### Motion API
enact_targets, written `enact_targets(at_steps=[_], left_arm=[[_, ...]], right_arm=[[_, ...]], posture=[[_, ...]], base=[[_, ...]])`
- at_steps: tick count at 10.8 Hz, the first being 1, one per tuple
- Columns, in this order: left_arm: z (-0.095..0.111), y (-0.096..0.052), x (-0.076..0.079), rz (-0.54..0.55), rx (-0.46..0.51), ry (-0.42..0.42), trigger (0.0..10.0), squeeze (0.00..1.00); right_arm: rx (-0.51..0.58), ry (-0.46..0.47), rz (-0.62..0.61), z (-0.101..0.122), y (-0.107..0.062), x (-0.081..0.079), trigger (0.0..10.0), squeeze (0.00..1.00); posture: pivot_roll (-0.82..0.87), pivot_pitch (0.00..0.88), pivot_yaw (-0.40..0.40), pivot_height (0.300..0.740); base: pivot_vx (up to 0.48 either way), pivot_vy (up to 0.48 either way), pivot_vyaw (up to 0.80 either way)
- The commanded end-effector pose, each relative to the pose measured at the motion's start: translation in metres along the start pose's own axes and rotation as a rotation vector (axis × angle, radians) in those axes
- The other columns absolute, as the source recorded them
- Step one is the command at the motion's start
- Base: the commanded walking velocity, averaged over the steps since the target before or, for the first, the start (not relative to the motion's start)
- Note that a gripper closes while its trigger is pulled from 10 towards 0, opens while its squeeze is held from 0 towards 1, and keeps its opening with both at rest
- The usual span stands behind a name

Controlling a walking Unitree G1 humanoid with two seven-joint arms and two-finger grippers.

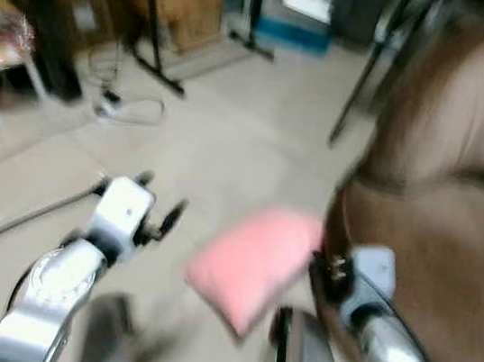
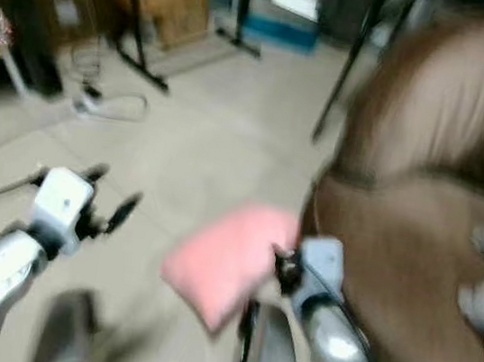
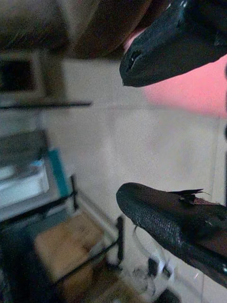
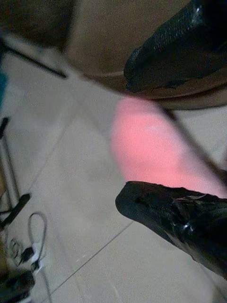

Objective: Move the pillow to the sofa from floor

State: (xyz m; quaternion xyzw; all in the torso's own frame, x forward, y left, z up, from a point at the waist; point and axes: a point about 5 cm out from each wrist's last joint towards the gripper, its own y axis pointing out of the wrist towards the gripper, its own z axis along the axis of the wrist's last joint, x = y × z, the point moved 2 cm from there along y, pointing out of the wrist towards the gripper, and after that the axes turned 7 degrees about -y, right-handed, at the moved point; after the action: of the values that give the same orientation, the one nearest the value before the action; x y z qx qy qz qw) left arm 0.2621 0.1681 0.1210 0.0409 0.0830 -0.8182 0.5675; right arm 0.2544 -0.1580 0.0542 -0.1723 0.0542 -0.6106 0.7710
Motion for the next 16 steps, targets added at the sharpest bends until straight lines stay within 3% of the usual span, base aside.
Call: enact_targets(at_steps=[1, 3, 10, 13, 16], left_arm=[[-0.011, -0.005, -0.006, 0.020, -0.052, -0.007, 10.0, 0.00], [-0.011, -0.006, -0.005, 0.017, -0.047, -0.010, 10.0, 0.00], [-0.013, -0.007, -0.002, -0.016, -0.062, -0.005, 10.0, 0.00], [-0.012, -0.002, -0.010, -0.014, -0.065, 0.019, 10.0, 0.00], [-0.008, 0.003, -0.022, -0.016, -0.062, 0.066, 10.0, 0.00]], right_arm=[[0.037, -0.005, 0.049, 0.009, 0.003, -0.012, 10.0, 0.00], [0.033, -0.020, 0.093, 0.008, 0.002, -0.015, 10.0, 0.00], [0.032, -0.023, 0.142, 0.009, 0.008, -0.017, 10.0, 0.00], [0.023, 0.007, 0.167, 0.010, 0.025, -0.023, 10.0, 0.00], [0.010, 0.015, 0.229, 0.016, 0.059, -0.041, 10.0, 0.00]], posture=[[0.04, 0.000, -0.011, 0.432], [0.04, 0.000, -0.016, 0.432], [0.04, 0.000, -0.029, 0.417], [0.03, 0.000, -0.025, 0.377], [0.07, 0.000, -0.067, 0.327]], base=[[0.330, 0.000, 0.00], [0.315, 0.000, 0.00], [0.000, 0.000, 0.00], [0.000, 0.000, 0.00], [0.000, 0.000, 0.00]])
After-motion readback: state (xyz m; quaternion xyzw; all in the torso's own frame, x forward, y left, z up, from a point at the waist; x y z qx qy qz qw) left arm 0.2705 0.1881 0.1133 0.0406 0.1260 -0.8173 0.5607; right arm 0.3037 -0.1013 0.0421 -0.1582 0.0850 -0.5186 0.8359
